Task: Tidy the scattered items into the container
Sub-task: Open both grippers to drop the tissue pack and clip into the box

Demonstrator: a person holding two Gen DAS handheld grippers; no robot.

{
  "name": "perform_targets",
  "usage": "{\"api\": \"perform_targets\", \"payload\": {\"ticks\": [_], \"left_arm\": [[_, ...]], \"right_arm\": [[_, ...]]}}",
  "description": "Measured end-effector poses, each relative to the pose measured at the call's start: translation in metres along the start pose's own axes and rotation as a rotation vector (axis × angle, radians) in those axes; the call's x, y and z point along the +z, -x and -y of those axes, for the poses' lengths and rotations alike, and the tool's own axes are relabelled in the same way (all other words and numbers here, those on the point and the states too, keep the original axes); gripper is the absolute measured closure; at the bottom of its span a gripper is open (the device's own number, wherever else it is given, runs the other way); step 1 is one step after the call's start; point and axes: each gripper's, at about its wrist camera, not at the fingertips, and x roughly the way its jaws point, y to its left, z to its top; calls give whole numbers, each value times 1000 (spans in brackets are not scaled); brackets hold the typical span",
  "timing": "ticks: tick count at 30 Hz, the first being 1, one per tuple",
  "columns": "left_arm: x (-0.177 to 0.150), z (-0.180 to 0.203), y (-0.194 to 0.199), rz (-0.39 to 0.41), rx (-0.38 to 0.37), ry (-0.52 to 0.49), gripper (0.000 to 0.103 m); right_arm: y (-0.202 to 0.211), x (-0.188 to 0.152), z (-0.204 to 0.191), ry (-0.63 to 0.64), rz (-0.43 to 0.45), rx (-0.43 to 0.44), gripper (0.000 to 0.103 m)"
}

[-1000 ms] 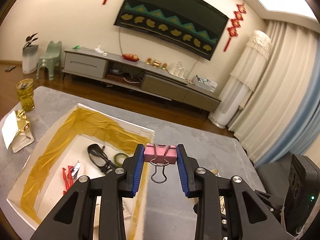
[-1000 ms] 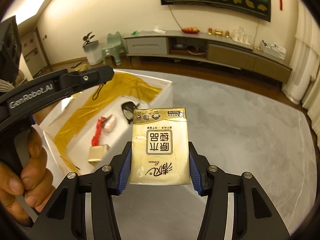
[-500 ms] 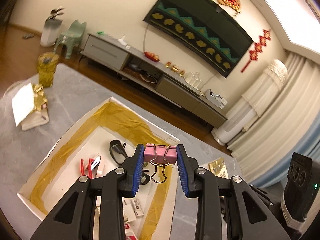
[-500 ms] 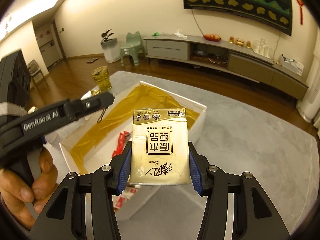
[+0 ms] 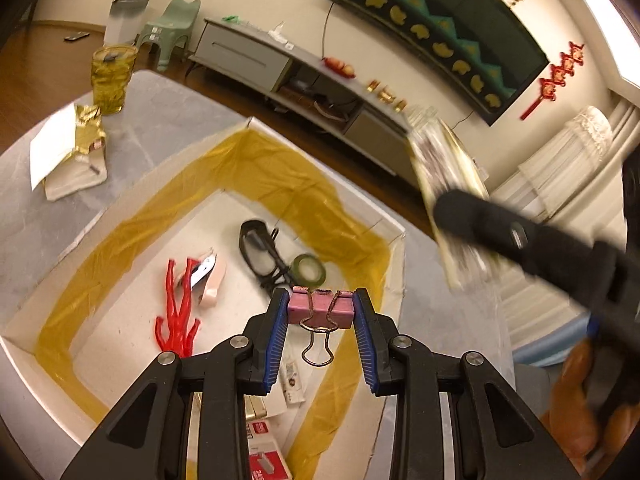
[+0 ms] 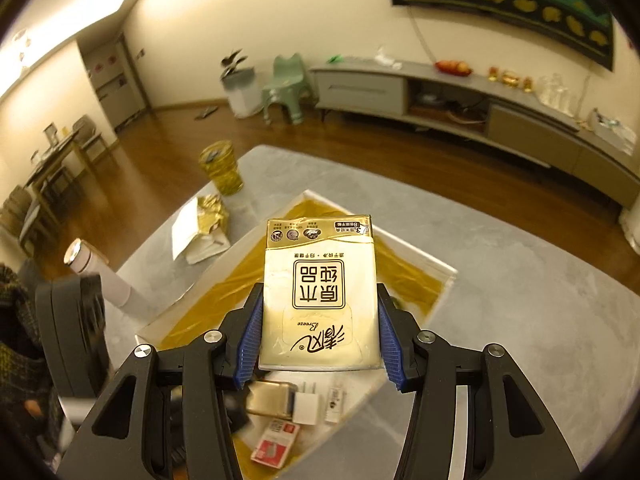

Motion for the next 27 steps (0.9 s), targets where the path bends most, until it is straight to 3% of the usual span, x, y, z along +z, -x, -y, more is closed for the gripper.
{"api": "perform_targets", "payload": {"ticks": [11,17,27], "left_arm": [[-2,-16,-2,-17,8,72,69],[2,-29,-10,-40,3,128,58],[5,-32,0,-6,2,147,56]], "right_arm": [[-80,29,-21,95,-169,2,48],[-110,37,-24,145,-183,8,47],[-102,23,-5,92,-158,6,46]]}}
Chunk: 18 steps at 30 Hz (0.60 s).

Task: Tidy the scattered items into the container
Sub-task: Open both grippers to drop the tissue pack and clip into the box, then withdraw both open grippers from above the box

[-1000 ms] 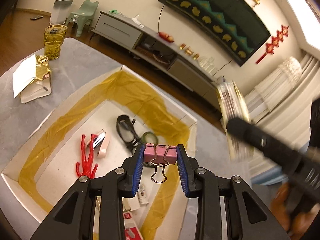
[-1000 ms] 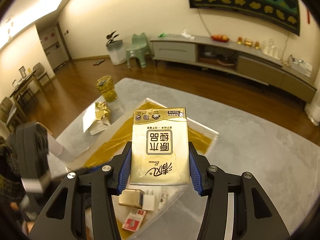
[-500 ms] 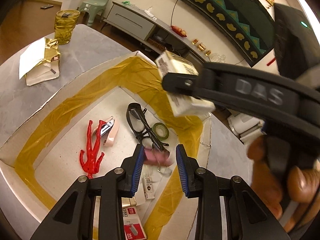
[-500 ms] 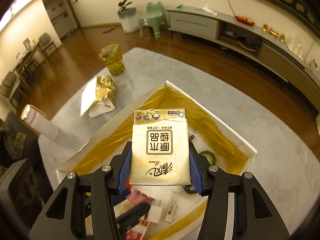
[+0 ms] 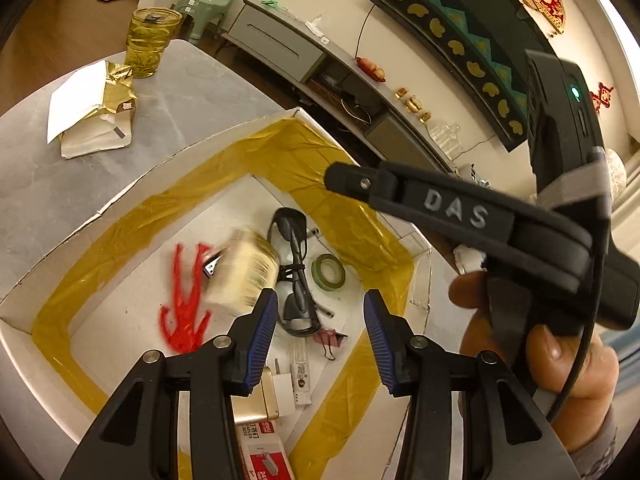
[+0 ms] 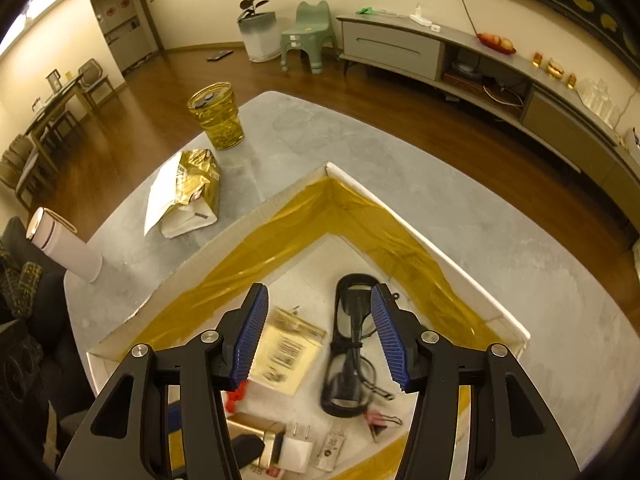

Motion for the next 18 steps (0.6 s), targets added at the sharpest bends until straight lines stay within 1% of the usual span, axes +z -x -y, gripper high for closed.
{"api": "perform_targets", "payload": {"ticks": [6,11,14,15,18], "left_arm": [[3,0,5,37,29,-7,56],[2,2,7,55,48,-30,56],[-1,7,5,49,60,-56,56],[-3,8,6,54,57,-66,56],[-16,10,16,84,90,-105,56]], "right_arm": [[20,-16,-3,47,21,-38,46],[44,-30,-13,135,51,-121,46],[60,-38,-13,161,57,-149,46],[68,-42,-15,184,64,-162,46],[86,-54,-22,254,76,-208,46]]}}
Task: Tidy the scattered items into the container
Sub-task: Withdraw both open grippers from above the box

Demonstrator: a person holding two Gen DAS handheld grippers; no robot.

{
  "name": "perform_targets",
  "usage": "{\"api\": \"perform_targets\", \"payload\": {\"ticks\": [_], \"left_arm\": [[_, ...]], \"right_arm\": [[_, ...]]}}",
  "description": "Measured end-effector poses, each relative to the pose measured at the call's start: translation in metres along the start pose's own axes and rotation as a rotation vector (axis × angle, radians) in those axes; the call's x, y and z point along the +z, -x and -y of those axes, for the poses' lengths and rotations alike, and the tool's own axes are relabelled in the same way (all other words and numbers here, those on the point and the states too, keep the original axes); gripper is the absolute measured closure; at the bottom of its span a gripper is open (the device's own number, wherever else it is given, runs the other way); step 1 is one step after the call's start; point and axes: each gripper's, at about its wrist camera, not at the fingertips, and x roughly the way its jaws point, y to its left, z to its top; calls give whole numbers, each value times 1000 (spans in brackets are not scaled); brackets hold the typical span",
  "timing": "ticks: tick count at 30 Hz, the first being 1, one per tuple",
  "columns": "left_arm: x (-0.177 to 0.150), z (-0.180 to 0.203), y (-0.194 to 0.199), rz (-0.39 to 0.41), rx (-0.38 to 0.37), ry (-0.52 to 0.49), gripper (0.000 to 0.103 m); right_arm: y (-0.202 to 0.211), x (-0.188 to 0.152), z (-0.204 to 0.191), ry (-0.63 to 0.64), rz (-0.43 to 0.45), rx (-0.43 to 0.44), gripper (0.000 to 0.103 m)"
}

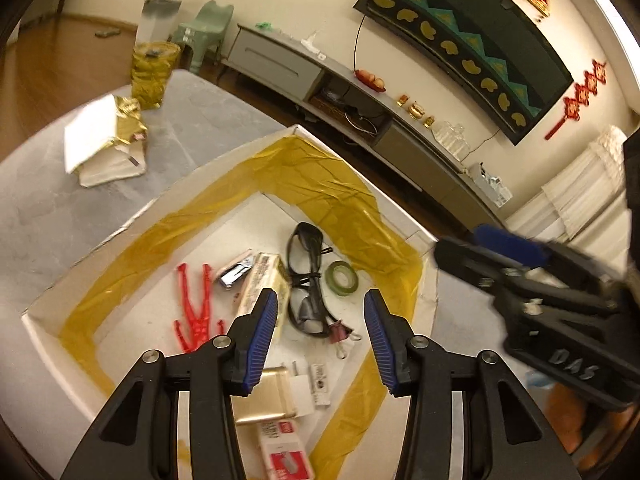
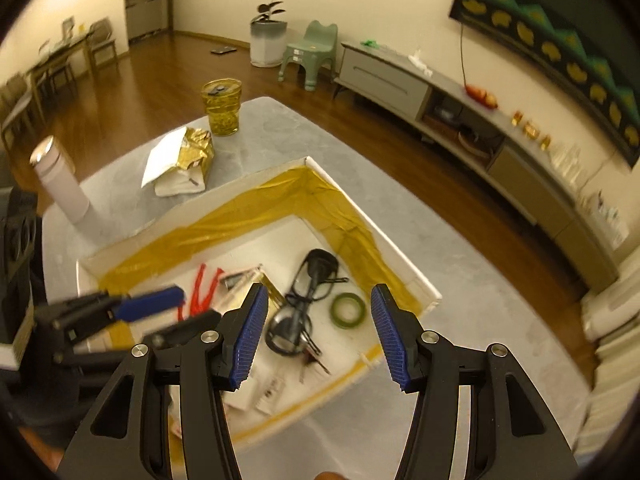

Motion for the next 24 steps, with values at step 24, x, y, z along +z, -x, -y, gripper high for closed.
{"api": "perform_targets", "payload": {"ticks": [24], "left_arm": [[-118,28,100,69,-5,-325,53]], "right_arm": [[49,-90,-74,116,-129,-41,46]]}}
